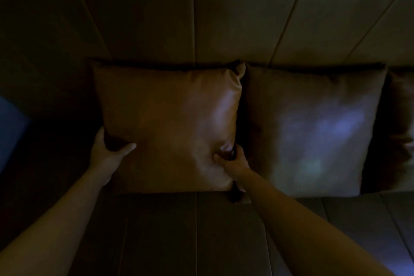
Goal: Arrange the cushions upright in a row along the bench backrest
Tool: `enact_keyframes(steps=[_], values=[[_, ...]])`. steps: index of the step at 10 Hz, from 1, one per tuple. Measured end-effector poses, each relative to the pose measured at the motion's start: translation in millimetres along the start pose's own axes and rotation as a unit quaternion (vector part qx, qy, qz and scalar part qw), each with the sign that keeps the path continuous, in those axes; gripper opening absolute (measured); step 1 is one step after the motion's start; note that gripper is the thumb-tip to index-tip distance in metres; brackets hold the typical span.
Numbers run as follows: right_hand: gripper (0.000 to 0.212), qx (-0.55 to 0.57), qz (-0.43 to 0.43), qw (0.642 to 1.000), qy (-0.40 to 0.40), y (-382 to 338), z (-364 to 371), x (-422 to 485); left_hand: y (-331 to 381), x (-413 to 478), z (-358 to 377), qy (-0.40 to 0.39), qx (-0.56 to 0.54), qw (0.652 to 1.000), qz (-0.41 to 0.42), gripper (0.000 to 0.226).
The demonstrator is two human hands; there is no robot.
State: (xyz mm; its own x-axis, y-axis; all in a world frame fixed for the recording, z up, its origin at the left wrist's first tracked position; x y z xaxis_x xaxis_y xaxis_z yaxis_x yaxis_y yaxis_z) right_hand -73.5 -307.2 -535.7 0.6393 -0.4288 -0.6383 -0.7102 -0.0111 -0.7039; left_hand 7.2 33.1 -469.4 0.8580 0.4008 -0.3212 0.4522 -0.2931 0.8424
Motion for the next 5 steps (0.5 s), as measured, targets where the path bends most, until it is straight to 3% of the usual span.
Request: enact_keyframes(steps=[1, 3, 5], values=[[0.091, -0.041, -0.017, 0.999, 0.000, -17.3, -5.1, -11.2, -0.2, -14.1, -0.6, 0.003, 0.001, 1.000, -0.027, 0.092], [0.086, -0.026, -0.062, 0.998, 0.006, -63.0, -18.8, -48.3, 21.1, -44.2, -11.8, 0.010, -0.099, 0.991, -0.086, 0.072], [0.077, -0.064, -0.117, 0.991, -0.015, -98.3, -18.2, -105.4, 76.4, -87.7, -22.0, -0.003, -0.130, 0.991, -0.037, 0.053]])
Point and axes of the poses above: each hand's wrist, its own x-axis towards the middle knuckle, its own z-axis out of the palm, y = z × x, the point moved 8 cm from there along x, towards the middle knuckle, and after that the axes turned 8 degrees about y, right-handed, at the moved point
